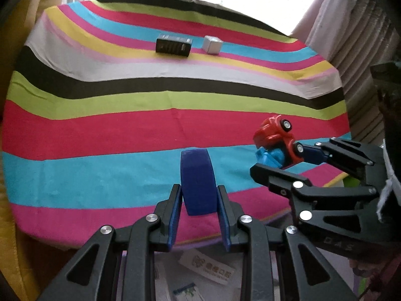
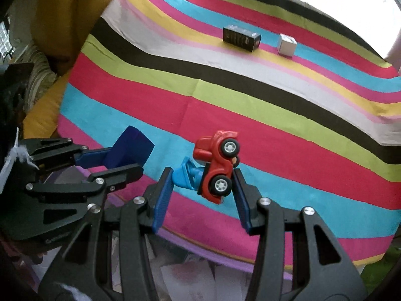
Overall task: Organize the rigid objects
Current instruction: 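Carry the toy car and navy box toward the white storage box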
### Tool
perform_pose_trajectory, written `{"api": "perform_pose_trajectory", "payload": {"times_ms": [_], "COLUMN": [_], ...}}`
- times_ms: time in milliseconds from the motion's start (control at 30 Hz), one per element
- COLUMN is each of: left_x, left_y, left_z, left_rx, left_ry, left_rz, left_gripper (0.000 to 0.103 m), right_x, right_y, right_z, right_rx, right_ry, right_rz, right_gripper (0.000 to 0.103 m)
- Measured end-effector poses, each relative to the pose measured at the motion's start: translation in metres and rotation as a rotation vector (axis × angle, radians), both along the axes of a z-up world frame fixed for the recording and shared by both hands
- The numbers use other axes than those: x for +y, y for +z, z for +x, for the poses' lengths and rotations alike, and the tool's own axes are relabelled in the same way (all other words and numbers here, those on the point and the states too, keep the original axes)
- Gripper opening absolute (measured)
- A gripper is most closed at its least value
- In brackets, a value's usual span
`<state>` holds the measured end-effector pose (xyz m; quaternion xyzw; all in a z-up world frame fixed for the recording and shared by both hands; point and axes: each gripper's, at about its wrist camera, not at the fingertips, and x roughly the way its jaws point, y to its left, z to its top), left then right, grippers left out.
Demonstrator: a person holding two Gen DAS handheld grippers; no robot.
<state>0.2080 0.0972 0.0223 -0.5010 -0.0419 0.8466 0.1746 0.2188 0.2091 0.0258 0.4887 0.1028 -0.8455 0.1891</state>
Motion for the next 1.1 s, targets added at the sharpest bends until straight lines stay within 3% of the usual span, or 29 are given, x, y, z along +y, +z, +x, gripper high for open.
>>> {"api": "perform_pose_trajectory", "payload": {"times_ms": [467,1100], "left_x": [0.009,0.018], "left_y": [0.032,0.043], "left_z": [0.063,0.133], "left_rx": [0.085,0.127], "left_ry": [-0.066,-0.144], "left_rz": [0.007,-0.043], "left_gripper": [0.029,0.029], "right_x": [0.021,0.044], "right_y": [0.021,0.035], "right_z": [0.065,0.133], "right_rx": [0.077,0.14], "right_ry": [0.016,0.011], "right_rz": [-0.025,-0.073], "right_gripper": [0.051,0.051]}}
